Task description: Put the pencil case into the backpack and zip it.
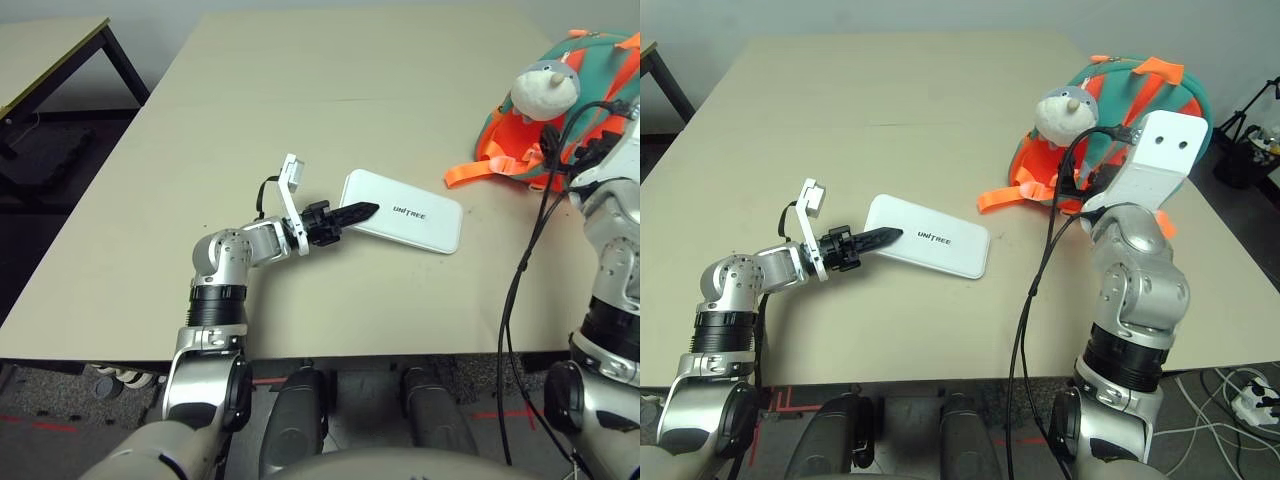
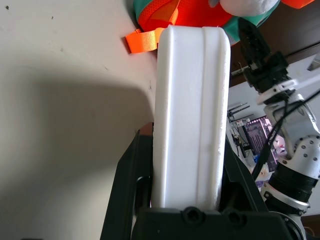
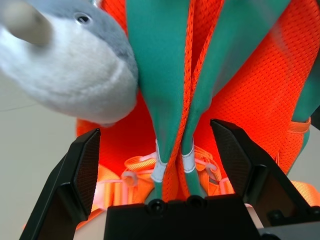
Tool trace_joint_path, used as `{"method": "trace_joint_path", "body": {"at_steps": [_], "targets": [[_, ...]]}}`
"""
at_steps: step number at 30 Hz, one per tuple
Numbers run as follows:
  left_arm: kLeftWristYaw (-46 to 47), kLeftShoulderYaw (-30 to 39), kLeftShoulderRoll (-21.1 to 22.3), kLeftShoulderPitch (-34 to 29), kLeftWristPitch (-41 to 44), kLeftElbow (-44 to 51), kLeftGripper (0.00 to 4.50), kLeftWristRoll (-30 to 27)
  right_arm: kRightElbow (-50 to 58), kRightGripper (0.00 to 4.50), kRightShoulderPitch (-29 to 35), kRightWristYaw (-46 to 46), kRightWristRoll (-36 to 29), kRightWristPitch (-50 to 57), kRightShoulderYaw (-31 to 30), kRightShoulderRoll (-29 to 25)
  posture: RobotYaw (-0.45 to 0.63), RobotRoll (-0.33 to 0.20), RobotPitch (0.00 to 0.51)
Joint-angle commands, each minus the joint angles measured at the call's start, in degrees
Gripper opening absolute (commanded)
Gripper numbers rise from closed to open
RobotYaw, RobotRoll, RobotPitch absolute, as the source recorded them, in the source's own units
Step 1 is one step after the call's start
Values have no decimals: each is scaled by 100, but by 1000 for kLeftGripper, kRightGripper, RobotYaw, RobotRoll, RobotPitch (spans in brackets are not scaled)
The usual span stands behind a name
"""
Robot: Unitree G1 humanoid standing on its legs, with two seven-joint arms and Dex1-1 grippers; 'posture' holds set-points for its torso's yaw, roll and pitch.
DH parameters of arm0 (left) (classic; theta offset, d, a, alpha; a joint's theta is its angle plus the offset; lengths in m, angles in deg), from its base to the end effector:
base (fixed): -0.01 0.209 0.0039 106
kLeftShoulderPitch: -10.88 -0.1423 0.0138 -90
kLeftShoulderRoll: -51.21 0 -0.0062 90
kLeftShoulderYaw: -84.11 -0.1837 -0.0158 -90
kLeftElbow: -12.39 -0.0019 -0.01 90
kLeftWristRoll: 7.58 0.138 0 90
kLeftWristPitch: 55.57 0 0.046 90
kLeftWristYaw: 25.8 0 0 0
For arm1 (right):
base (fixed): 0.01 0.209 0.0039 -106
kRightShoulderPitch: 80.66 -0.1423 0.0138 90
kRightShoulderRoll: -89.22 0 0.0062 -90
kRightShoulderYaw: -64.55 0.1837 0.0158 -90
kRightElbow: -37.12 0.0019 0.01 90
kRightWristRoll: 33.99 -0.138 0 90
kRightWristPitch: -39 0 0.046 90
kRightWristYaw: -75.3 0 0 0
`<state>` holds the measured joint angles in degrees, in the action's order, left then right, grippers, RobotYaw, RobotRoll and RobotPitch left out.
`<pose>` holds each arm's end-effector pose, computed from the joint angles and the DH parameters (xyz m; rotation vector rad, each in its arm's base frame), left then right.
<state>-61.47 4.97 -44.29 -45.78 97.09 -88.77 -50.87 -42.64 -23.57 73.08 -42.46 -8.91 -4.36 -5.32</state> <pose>0.2896 0.1607 0.1179 -0.7117 0.4834 -0.9738 0.2643 -0.2407 0.2050 -0.0389 -0.0937 -0.2793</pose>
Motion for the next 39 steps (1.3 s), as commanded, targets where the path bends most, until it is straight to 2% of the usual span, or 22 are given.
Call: {"method": "trace_joint_path", "body": {"at_steps": [1,12,16,27,30,33,39], "targets": [[227,25,2,-113,-116,20,1468,105,-337,4500,-100,-142,194,-110,-117,-45,-14,0,131],[265,42,-67,-56,-181,-34,1468,88,-925,4500,-401,-523,364,-163,-128,62,-17,0,127],[263,48,-49,-38,-182,-54,1468,94,-1020,3717,-430,-555,360,-280,-121,61,-18,0,126],[267,43,-46,24,-183,-102,1467,101,-1161,203,-463,-547,312,-466,-79,5,-23,0,123],[271,47,-42,31,-189,-111,1467,106,-1042,82,-462,-432,236,-393,-97,-18,-24,0,122],[265,57,-19,23,-199,-113,1467,113,-225,81,-341,-273,38,340,-42,-135,-32,0,119],[232,115,86,14,-285,-251,1467,154,2294,81,-44,452,-851,3171,512,-813,-109,0,112]]}}
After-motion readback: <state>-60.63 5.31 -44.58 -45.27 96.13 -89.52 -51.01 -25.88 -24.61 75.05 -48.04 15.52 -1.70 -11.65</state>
